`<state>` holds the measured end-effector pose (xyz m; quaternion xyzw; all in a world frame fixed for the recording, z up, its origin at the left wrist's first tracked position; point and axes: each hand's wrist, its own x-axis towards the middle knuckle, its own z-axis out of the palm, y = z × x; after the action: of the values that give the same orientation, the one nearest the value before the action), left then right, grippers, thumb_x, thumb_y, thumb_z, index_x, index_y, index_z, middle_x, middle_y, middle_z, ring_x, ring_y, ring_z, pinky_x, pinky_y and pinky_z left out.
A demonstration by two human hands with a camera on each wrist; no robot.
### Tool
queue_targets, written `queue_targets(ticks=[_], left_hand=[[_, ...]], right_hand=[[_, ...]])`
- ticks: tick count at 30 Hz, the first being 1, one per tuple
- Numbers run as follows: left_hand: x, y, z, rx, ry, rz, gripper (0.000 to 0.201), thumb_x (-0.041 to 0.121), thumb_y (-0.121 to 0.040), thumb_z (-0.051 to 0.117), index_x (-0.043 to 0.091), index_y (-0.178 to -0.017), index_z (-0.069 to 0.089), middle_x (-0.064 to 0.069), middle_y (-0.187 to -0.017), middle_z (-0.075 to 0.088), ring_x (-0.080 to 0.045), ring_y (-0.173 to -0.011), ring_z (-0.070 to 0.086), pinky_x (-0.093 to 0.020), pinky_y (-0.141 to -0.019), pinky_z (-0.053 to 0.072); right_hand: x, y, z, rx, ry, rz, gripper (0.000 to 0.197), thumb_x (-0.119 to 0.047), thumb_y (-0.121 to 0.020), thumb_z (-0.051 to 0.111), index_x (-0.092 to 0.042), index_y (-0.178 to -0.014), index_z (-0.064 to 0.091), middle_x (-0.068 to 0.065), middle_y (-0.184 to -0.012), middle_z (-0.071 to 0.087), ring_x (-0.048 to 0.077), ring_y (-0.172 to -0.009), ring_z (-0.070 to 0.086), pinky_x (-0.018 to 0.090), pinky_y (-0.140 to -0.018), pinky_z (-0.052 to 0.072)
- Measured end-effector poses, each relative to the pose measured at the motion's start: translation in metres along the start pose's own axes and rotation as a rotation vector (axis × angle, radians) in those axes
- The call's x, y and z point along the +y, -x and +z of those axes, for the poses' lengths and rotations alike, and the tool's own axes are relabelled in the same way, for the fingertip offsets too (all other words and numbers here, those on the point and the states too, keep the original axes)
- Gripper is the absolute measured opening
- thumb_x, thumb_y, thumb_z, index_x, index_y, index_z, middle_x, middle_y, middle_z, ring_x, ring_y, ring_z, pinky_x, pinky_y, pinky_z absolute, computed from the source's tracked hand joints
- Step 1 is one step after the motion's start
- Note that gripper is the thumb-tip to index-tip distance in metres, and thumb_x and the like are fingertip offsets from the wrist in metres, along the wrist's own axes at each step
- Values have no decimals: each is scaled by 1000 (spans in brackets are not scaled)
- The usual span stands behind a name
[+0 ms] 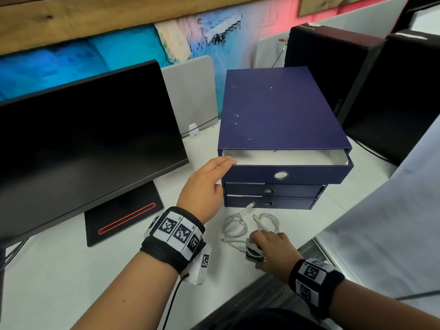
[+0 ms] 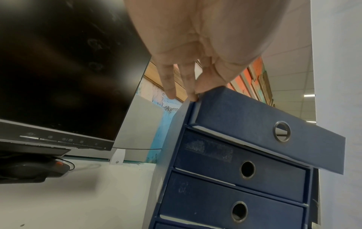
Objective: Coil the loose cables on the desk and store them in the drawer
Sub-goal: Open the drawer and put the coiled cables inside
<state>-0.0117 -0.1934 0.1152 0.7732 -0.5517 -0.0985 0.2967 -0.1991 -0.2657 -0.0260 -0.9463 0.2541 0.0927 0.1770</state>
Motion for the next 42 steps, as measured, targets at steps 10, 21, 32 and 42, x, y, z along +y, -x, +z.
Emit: queue_targets(ticks=[10,21,32,42], left_hand=[[-4,-1,-4,-47,5,13,64,-9,-87,40,28,-139,45,11,-146,40,-12,-130,41,-34,-109,38],[-9,-4,-6,-45,-2,42,67,-12,-85,39,29,-137,48,13,-143,43,-9,-128,42,-27,-107,38],[-18,-11,-12,-58,24,123,44,6,-91,52,31,-127,58,20,-119,49,-5,-113,41,-20,-94,34],[-9,0,-23,-53,100,173,18,21,-89,63,32,-98,75,16,-90,62,-7,-84,55,-22,-74,47]], right_hand=[[-3,-3,-10,51,-539,245,27,-28,-91,58,-35,-116,52,-6,-106,64,16,-99,60,24,-79,44],[-9,4,-67,200,-734,144,27,-18,-85,68,-37,-104,66,-17,-96,72,2,-90,65,15,-80,46],[-3,70,-203,671,-1091,-219,28,-28,-66,77,-17,-92,73,4,-89,76,20,-88,72,23,-82,55],[18,54,-200,689,-535,122,15,-23,-76,76,-29,-89,72,-11,-88,73,10,-82,68,28,-81,54]])
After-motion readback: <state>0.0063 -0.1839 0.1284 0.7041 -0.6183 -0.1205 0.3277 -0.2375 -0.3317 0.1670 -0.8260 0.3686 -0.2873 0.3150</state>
